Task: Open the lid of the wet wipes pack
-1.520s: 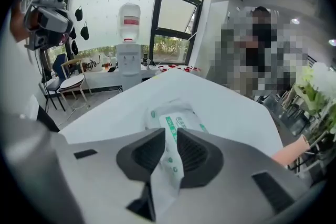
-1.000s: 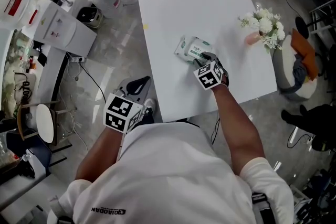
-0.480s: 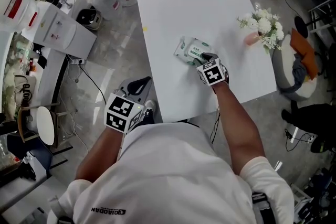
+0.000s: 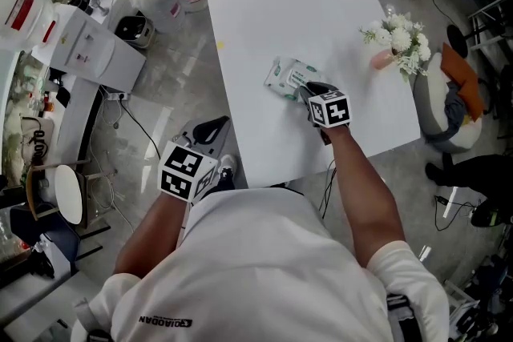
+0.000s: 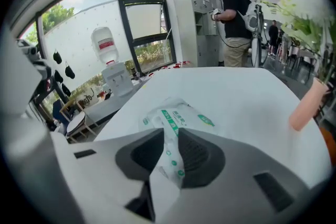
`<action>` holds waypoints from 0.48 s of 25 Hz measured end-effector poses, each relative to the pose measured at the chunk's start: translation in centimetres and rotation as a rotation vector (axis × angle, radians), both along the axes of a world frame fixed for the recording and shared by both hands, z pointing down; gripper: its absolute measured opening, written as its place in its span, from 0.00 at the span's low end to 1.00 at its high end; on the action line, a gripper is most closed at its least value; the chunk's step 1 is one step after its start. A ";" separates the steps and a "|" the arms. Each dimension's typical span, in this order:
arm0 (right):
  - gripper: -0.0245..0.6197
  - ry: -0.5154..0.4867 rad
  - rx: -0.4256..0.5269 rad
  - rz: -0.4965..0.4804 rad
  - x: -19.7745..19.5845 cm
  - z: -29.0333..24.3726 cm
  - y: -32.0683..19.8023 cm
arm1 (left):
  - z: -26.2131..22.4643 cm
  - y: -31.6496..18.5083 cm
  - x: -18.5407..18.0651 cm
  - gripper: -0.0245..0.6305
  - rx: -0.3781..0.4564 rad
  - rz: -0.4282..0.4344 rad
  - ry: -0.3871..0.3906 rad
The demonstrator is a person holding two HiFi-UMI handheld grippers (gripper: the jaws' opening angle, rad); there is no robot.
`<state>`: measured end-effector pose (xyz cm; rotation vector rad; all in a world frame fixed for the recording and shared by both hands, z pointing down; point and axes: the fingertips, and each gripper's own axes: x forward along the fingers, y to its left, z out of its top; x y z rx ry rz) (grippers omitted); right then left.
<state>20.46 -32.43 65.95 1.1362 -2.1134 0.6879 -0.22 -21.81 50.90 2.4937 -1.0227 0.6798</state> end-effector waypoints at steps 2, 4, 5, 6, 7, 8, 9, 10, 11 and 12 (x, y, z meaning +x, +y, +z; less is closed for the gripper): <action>0.18 -0.027 0.006 0.022 0.3 -0.7 -0.3 | -0.1 0.0 0.2 0.05 0.000 0.003 0.002; 0.18 -0.014 0.026 0.017 0.4 -1.1 -0.7 | 0.0 -0.1 0.3 0.05 0.001 0.004 0.005; 0.18 0.001 0.042 0.013 0.6 -1.3 -1.0 | 0.1 -0.1 0.3 0.05 0.001 0.005 0.005; 0.17 0.019 0.060 0.009 0.8 -1.6 -1.3 | 0.1 -0.1 0.4 0.05 0.000 0.005 0.005; 0.17 0.037 0.078 0.007 1.0 -1.8 -1.7 | 0.2 -0.2 0.4 0.05 -0.001 0.006 0.005; 0.17 0.055 0.096 0.005 1.3 -2.1 -2.0 | 0.2 -0.2 0.5 0.05 -0.002 0.007 0.005; 0.16 0.073 0.112 0.001 1.5 -2.3 -2.4 | 0.2 -0.2 0.6 0.05 -0.002 0.007 0.004; 0.16 0.093 0.127 -0.003 1.8 -2.4 -2.7 | 0.2 -0.2 0.7 0.05 -0.002 0.008 0.004; 0.15 0.117 0.141 -0.009 2.0 -2.4 -3.2 | 0.3 -0.2 0.7 0.05 -0.003 0.007 0.004; 0.14 0.145 0.154 -0.017 2.3 -2.4 -3.6 | 0.4 -0.2 0.8 0.05 -0.005 0.006 0.003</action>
